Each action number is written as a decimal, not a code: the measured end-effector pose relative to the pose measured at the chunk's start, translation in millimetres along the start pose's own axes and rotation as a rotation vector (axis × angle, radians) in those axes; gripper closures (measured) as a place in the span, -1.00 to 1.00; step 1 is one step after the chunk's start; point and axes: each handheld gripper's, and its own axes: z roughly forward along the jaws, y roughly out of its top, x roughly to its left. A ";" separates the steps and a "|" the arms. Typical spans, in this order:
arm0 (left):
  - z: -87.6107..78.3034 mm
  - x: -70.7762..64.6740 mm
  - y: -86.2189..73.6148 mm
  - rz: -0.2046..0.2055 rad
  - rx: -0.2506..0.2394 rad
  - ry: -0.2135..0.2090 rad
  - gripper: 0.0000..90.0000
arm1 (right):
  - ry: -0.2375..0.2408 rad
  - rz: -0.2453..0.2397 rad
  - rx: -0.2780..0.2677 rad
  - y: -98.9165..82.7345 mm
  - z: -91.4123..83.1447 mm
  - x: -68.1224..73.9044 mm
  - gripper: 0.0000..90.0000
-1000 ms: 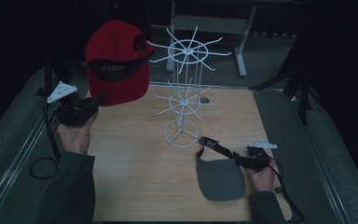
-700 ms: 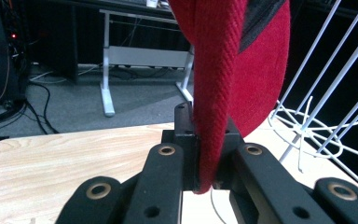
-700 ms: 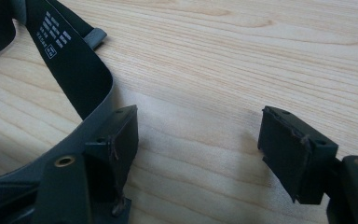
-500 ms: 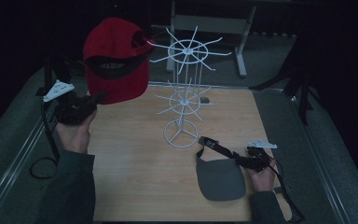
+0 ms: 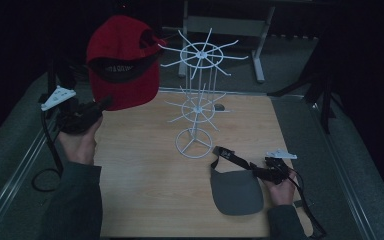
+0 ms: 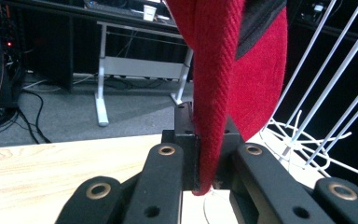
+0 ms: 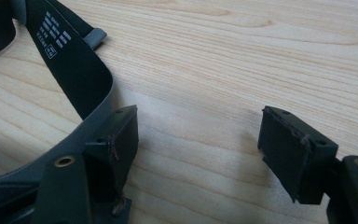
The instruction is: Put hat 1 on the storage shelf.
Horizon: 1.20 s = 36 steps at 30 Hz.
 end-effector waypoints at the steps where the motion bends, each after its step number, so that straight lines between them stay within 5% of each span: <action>1: -0.3 0.4 0.1 -0.005 -0.003 -0.002 0.90 | 0.000 0.000 0.000 0.0 0.0 0.0 -0.36; 36: -13.0 -2.0 1.7 -0.003 -0.130 -0.066 0.90 | 0.000 0.000 0.000 0.0 0.0 0.0 -0.36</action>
